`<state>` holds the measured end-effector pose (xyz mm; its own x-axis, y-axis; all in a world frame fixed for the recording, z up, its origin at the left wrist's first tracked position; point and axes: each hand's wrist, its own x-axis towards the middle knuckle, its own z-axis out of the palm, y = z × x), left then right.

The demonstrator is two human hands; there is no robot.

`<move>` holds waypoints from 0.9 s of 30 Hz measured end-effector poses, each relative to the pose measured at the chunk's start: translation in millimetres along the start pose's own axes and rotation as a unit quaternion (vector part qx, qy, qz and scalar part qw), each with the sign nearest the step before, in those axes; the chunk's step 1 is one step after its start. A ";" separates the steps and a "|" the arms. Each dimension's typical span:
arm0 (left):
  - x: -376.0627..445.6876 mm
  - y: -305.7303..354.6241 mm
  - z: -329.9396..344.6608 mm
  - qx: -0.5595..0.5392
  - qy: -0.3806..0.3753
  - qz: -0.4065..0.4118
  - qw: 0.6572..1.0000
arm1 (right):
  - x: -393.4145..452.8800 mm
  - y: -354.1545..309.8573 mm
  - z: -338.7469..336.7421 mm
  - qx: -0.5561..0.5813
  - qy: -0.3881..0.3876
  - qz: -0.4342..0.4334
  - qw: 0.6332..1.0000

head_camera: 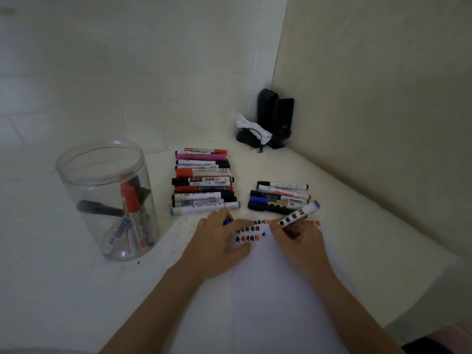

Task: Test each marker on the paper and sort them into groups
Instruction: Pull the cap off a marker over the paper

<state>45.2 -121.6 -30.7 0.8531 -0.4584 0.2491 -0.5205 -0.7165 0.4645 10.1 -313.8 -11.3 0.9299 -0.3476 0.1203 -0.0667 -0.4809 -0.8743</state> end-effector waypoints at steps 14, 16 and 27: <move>-36.3 10.0 -22.6 -0.265 0.095 -0.126 0.951 | 0.8 -23.4 -6.4 0.162 -0.069 0.075 0.982; -36.4 9.4 -22.6 -0.249 0.091 -0.110 0.958 | -1.3 -28.7 -8.7 0.220 -0.092 0.077 0.968; -34.0 6.1 -20.6 -0.279 0.113 -0.074 0.951 | -31.4 -45.4 9.0 0.235 -0.126 0.063 0.962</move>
<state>13.7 -99.6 -18.9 0.9342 -0.2037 0.2927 -0.3484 -0.3455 0.8714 -12.8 -273.8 20.4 0.9870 -0.1459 -0.0673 -0.0696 -0.0105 -0.9975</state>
